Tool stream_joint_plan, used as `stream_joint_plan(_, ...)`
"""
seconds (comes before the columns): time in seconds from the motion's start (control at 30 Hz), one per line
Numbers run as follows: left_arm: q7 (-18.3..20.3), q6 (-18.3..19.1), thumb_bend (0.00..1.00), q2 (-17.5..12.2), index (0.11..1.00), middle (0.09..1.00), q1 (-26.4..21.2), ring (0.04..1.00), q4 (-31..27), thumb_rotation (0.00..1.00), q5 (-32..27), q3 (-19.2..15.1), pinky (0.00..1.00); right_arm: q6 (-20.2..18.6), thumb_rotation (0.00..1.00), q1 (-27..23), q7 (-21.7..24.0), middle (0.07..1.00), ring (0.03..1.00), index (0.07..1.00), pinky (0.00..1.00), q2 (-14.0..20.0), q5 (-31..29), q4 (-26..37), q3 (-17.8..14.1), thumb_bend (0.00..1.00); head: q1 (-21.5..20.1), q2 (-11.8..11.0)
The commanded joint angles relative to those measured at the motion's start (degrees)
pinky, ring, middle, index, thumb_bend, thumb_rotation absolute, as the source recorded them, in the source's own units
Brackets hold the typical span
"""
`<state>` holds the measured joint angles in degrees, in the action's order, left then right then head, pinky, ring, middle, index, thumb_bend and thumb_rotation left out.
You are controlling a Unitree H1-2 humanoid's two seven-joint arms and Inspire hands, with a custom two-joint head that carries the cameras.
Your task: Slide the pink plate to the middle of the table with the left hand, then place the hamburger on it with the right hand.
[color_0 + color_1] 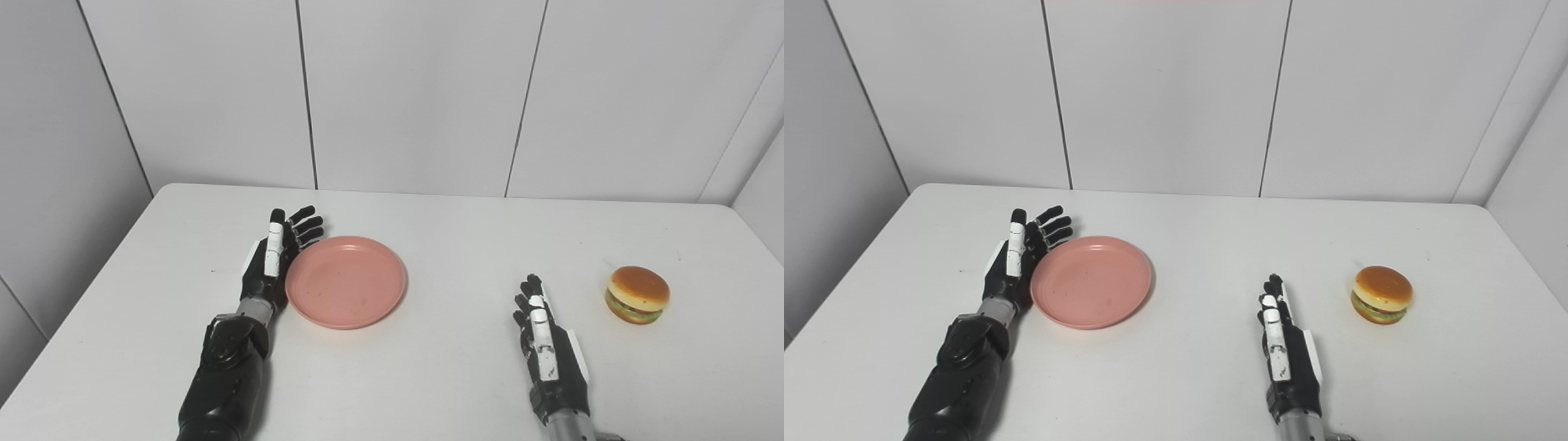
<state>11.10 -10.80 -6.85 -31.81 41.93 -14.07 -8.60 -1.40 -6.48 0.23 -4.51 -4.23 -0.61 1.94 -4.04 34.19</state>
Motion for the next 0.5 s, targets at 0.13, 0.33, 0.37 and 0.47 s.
stream_joint_plan(0.13, 0.45, -0.12, 0.89, 1.83, 0.781, 0.805, 1.16, 0.822, -1.28, 1.00, 0.33, 1.38, 0.79, 1.31, 0.98, -1.41, -0.32, 1.000, 1.000, 1.000, 1.00, -1.58, 0.93, 0.62, 1.18, 0.51, -1.58, 0.15)
stream_joint_plan(0.33, 0.90, 0.20, 0.89, 3.30, 0.789, 0.815, 2.30, 0.830, -2.66, 1.00, 0.37, 2.49, 0.82, 0.82, 0.97, -1.25, -0.57, 1.000, 1.000, 1.000, 1.00, -1.95, 0.49, 0.96, 1.26, 0.52, -2.54, 0.44)
stream_joint_plan(0.37, 0.69, 0.34, 0.89, 3.62, 0.788, 0.815, 2.53, 0.829, -3.08, 1.00, 0.46, 2.65, 0.82, 0.78, 0.97, -1.25, -0.61, 1.000, 1.000, 1.000, 1.00, -1.98, 0.50, 1.02, 1.24, 0.52, -2.54, 0.44)
stream_joint_plan(0.47, 0.37, 0.56, 0.88, 4.52, 0.793, 0.819, 3.13, 0.833, -4.12, 1.00, 0.83, 3.14, 0.83, 0.66, 0.97, -1.25, -0.67, 1.000, 1.000, 1.000, 1.00, -1.74, 0.84, 1.24, 1.27, 0.51, -2.50, 0.54)
